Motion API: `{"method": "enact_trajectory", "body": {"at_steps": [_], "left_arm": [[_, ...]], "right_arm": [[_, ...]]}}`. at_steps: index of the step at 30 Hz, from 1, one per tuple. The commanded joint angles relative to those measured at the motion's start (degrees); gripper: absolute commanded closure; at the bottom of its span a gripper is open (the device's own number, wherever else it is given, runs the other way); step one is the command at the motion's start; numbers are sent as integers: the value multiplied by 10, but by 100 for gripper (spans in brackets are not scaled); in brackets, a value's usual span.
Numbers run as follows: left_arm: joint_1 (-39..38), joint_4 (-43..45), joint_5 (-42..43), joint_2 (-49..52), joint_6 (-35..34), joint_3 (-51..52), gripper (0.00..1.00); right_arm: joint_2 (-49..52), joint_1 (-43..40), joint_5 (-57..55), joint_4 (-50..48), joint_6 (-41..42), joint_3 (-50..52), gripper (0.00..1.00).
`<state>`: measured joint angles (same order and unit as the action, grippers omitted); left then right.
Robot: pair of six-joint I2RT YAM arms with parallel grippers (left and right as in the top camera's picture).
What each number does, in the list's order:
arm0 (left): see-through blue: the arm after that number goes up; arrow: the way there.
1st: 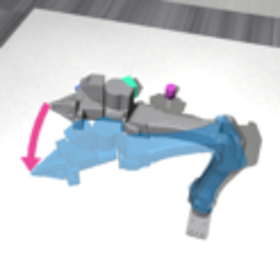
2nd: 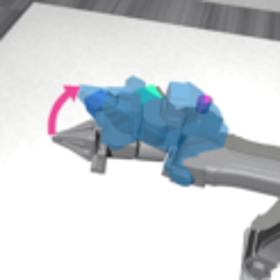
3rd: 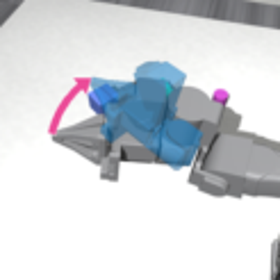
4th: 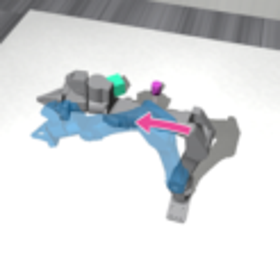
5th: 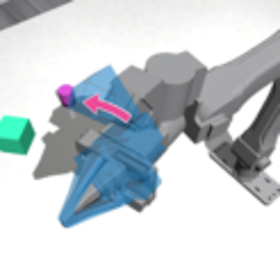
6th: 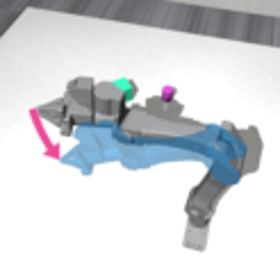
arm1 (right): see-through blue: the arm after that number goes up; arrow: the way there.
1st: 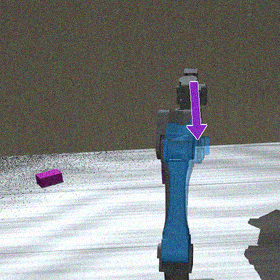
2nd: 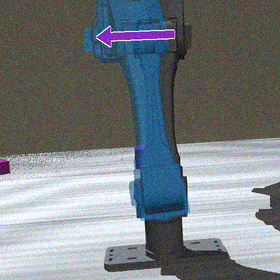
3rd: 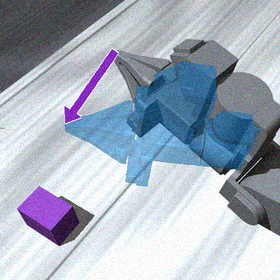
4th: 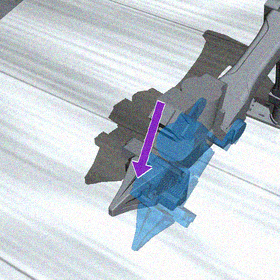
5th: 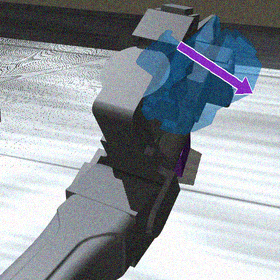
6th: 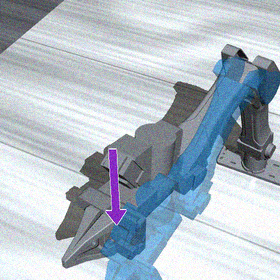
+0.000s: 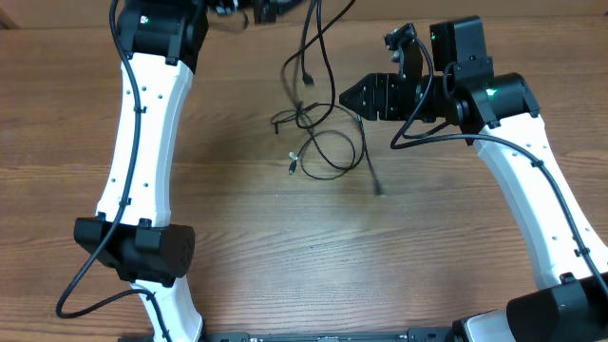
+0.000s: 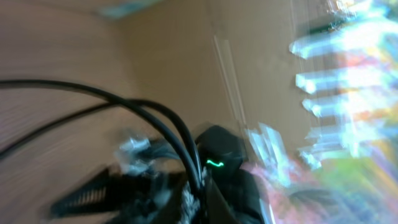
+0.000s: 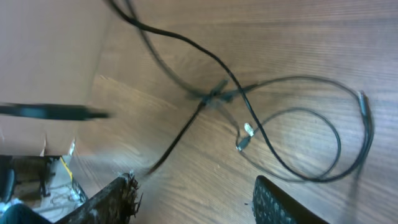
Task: Untangle cables
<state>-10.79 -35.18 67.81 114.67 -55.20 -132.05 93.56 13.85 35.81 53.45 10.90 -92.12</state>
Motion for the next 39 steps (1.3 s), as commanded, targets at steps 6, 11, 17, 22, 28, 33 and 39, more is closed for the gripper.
{"method": "enact_trajectory", "body": {"at_steps": [6, 11, 17, 22, 28, 33, 39], "left_arm": [[-89, -340, -417, -10, 361, -5, 96], [-115, -428, -508, -1, 412, -4, 47], [-118, -452, -517, 8, 434, -4, 15], [-116, -426, -520, 14, 414, -4, 12], [-116, -412, -550, 57, 324, -4, 20], [-119, -374, -562, 119, 223, -4, 30], [-132, -344, -621, 172, 118, -4, 35]], "right_arm": [[-1, -51, -96, 100, -24, -7, 44], [-6, -103, -129, 143, -25, -7, 44], [-7, -152, -129, 164, -27, -7, 42], [-7, -158, -127, 171, -40, -6, 39], [-7, -158, -127, 169, -39, -6, 35], [-7, -158, -129, 165, -39, -6, 33], [-7, -158, -129, 167, -39, -6, 31]]}}
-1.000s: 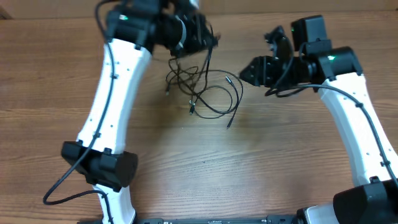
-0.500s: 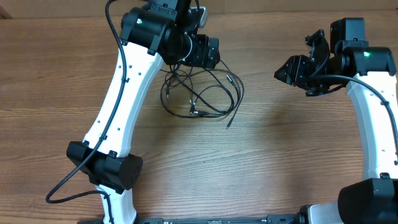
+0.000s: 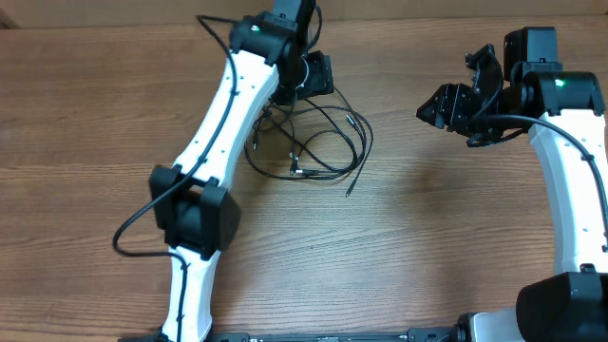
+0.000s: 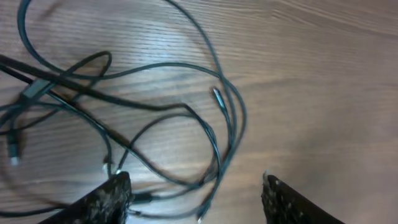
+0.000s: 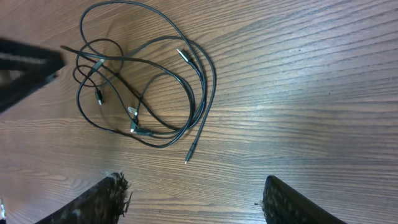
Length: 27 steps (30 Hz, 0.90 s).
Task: Untangle cables
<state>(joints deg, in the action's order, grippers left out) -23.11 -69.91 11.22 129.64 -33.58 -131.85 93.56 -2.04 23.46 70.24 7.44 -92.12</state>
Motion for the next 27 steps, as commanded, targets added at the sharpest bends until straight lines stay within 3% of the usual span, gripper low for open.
{"method": "enact_trajectory", "body": {"at_steps": [1, 7, 14, 15, 23, 27], "left_arm": [[-10, 3, -67, 28, -111, -6, 36], [-10, 0, -103, 51, -140, -5, 33], [-10, 21, -106, 90, -143, -5, 38], [-10, 28, -106, 95, -142, -5, 41], [-8, 150, -93, 101, -77, -7, 92], [-5, 142, -62, 90, -17, -24, 96]], "right_arm": [[-7, 1, -5, 0, -5, -6, 31], [-7, 1, -6, 0, -5, -6, 28], [-6, 1, -18, 3, -5, -5, 27], [-6, 1, -18, 4, -5, -5, 27], [-6, 1, -18, 6, -5, -5, 27], [-6, 1, -18, 7, -5, -5, 27]]}}
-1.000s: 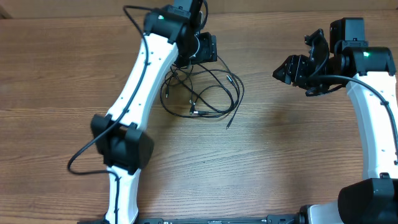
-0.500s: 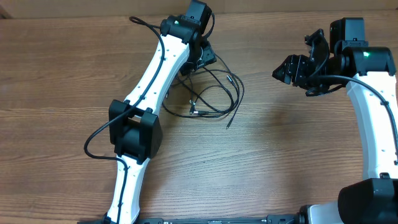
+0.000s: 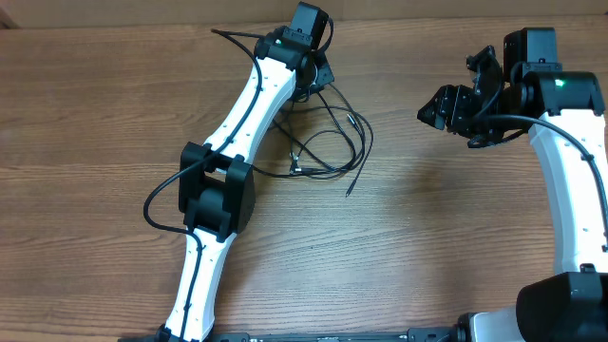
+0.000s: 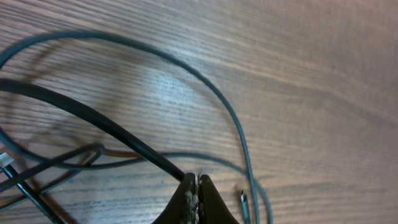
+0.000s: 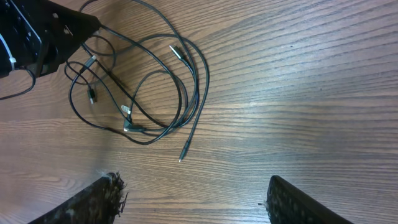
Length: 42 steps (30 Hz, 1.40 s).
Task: Untangle cables
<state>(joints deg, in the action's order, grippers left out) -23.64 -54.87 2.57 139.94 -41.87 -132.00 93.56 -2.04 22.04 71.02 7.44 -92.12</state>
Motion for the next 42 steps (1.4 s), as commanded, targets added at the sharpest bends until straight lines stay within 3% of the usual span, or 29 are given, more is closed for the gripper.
{"method": "enact_trajectory", "body": {"at_steps": [1, 5, 9, 12, 18, 25, 36, 39, 42], "left_arm": [[1, -18, 26, -22, 85, -32, 96], [1, -52, 23, -77, 143, -70, 96], [0, -83, -13, -132, 129, -76, 95], [0, -113, -12, -119, 60, -65, 70], [-10, -111, -11, -58, -10, -53, 58], [-17, -69, -11, 15, -66, -53, 52], [-18, 3, -31, 95, -65, -53, 52], [-19, 26, -23, 107, -64, -53, 56], [-20, 34, -23, 105, -62, -54, 96]], "right_arm": [[-6, 1, -4, 0, -5, -5, 27], [-6, 1, -4, 0, -5, -5, 27], [-6, 1, -4, -2, -5, -5, 27], [-6, 1, -4, -1, -5, -5, 27], [-6, 1, -4, 3, -5, -5, 27], [-6, 1, -4, 5, -5, -5, 26], [-6, 1, -6, 11, -5, -5, 26], [-6, 1, -18, 12, -5, -5, 26], [-6, 1, -30, 14, -5, -5, 24]]}}
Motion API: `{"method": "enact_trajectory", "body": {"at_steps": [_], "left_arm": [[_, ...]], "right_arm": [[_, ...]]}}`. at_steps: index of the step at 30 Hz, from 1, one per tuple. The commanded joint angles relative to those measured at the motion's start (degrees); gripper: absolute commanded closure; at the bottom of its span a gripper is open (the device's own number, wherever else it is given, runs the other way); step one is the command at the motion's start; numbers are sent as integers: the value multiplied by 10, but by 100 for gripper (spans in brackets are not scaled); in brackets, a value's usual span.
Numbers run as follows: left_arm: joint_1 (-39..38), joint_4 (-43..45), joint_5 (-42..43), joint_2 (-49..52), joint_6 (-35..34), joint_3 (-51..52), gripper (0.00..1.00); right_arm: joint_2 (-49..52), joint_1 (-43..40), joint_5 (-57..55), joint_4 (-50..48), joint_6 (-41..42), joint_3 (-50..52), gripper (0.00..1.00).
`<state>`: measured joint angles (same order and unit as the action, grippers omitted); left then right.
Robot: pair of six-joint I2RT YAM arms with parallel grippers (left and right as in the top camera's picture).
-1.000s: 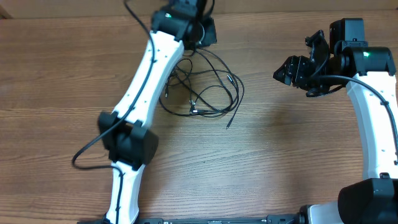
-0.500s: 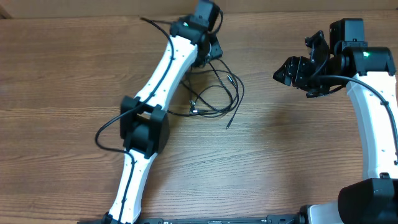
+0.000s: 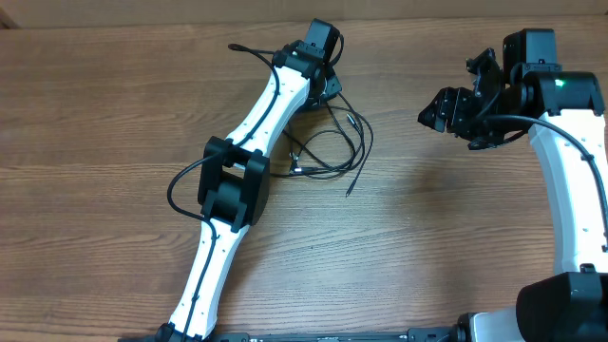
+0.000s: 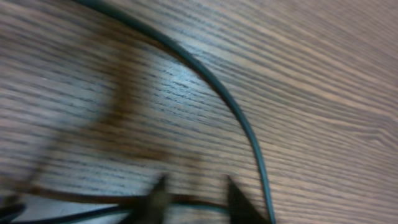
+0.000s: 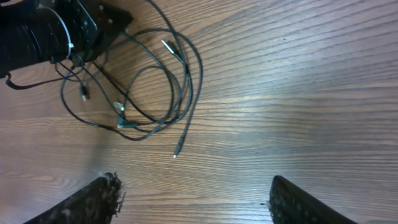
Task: Untangle cables
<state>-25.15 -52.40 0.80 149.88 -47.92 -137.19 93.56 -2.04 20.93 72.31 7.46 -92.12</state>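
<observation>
The tangle of thin dark cables [image 3: 323, 142] lies flat on the wooden table, with loose plug ends [image 3: 350, 190] pointing outward. My left gripper [image 3: 326, 92] is low at the tangle's far side. In the blurred left wrist view its fingertips [image 4: 158, 193] stand slightly apart, open, and a thin cable [image 4: 199, 204] runs across between them. A teal cable [image 4: 249, 137] curves past beside them. My right gripper [image 3: 439, 109] hovers off to the right, wide open and empty [image 5: 196, 199]. From there the tangle [image 5: 137, 81] shows at upper left.
The bare wooden table [image 3: 427, 247] stretches in front and to the right of the cables. The left arm's white links [image 3: 256, 133] reach diagonally across the table's left half, right beside the tangle. The table's far edge [image 3: 399, 17] is close behind the left gripper.
My left gripper's fingertips were pressed together at a black cable; now they are apart with a thin cable between them. The left arm has shifted slightly right. My right gripper has hardly moved.
At first the cables ran up from the table towards the far edge, with my right gripper open close by them. Then the tangle lay flat, my left gripper open above it and the right one off to the right. The left gripper then stood shut at the tangle's far side and is now open.
</observation>
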Motion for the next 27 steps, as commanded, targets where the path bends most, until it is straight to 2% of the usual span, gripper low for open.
{"method": "enact_trajectory", "body": {"at_steps": [1, 5, 10, 15, 21, 27], "left_arm": [[-5, 13, -5, 0, 2, -2, 96], [-5, 13, 0, -29, 23, -2, 96], [-5, -1, 63, -106, 130, -2, 96], [-5, -55, 130, -234, 225, -2, 96], [-5, -78, 168, -382, 253, -2, 96], [0, -56, 195, -491, 250, -2, 96]], "right_arm": [[-6, 1, -20, 0, -5, -5, 23], [-6, 1, -20, -2, -5, -5, 23], [-4, 1, -20, -2, -5, -5, 23], [-3, 1, -17, -2, -5, -5, 23], [-3, 1, 29, -2, -9, -5, 25], [-13, 1, 152, -7, -65, -7, 27]]}}
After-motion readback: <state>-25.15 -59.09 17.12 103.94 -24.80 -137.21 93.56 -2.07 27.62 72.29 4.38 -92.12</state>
